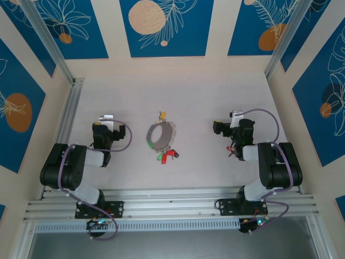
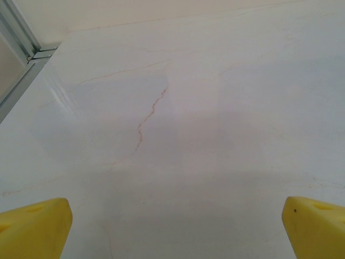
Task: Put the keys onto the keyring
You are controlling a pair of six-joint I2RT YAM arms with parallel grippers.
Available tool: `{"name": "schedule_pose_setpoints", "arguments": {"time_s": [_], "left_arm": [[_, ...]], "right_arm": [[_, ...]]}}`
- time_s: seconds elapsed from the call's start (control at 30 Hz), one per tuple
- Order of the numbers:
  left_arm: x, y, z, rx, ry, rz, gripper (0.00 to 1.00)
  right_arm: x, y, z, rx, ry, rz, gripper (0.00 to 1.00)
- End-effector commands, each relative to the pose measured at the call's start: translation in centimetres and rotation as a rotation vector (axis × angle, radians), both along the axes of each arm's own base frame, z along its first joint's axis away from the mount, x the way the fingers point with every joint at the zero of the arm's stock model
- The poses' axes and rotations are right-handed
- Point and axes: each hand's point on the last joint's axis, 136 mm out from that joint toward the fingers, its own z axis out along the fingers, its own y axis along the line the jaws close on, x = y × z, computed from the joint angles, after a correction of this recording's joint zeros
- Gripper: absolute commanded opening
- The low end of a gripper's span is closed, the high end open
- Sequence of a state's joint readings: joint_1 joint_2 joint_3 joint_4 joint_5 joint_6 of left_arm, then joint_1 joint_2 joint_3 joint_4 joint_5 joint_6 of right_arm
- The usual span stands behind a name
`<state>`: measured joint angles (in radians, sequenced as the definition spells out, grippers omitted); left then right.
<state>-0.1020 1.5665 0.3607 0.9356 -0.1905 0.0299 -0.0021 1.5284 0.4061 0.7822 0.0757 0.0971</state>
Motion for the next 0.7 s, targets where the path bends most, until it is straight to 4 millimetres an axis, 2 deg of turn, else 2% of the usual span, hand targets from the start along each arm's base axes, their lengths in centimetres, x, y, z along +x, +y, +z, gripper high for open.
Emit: {"name": "schedule_pose_setpoints", "arguments": {"time_s": [0.0,0.47,0.57,0.67], "left_arm": [[0.3,0.0,0.8,0.001,-0.027,-0.008,1.00],[0.3,0.0,0.8,0.002,-0.029,-0.009,1.00],[0.4,-1.3,0.7,0.001,-0.018,-0.088,1.00],[0.4,-1.3,0.6,-0.013,-0.011,-0.099,1.00]], "right_arm": [[0.6,0.0,1.1,0.000,-0.039,-0.005,0.99],[0.6,0.0,1.1,-0.001,-0.039,-0.005,0.99],[0.5,0.0,1.1,0.000,-0.038,-0.006,0.99],[0.5,0.0,1.1,-0.001,-0.039,-0.005,0.99]]}}
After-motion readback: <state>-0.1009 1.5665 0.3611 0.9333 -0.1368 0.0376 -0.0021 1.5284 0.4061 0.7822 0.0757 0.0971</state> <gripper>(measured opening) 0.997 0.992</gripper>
